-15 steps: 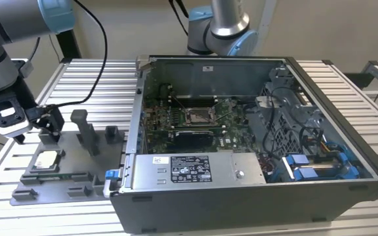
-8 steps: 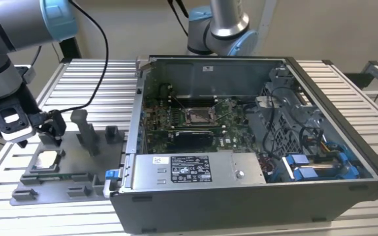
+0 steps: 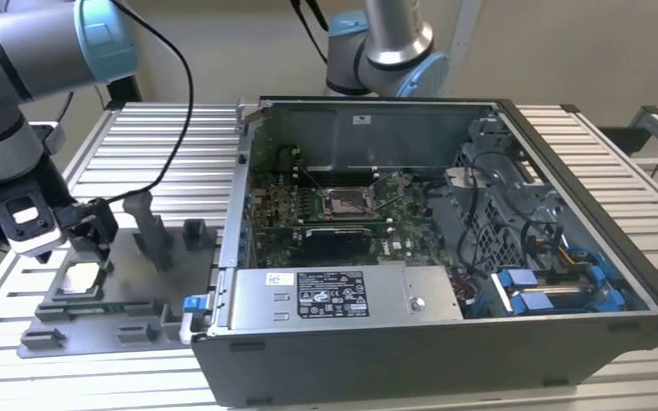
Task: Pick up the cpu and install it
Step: 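Pick up the cpu and move it towards the insertion slot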
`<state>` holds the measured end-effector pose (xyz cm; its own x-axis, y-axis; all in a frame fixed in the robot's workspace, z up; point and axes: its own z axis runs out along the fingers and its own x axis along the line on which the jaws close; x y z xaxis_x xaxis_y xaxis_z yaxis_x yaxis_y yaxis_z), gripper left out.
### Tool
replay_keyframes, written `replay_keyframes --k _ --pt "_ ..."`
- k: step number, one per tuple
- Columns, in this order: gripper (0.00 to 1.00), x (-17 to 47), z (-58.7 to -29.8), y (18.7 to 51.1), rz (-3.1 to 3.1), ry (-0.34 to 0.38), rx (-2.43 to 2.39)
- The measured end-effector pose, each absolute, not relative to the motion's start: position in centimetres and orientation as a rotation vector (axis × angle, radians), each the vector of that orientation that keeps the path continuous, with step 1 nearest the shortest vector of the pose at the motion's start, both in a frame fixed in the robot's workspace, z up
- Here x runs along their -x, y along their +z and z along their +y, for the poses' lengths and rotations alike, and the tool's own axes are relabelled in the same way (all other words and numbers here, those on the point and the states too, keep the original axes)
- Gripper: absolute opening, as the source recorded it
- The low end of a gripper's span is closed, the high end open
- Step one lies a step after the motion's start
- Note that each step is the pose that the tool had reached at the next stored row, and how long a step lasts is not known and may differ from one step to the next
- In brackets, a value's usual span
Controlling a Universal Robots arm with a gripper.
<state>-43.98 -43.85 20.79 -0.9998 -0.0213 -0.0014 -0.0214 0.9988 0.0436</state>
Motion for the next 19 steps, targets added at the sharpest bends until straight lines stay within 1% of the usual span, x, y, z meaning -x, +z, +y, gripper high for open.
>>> replay_keyframes --k 11,19 --pt "1.0 44.1 -44.6 20.0 3.139 0.069 0.035" --pt "1.0 44.1 -44.6 19.7 3.133 0.068 0.039"
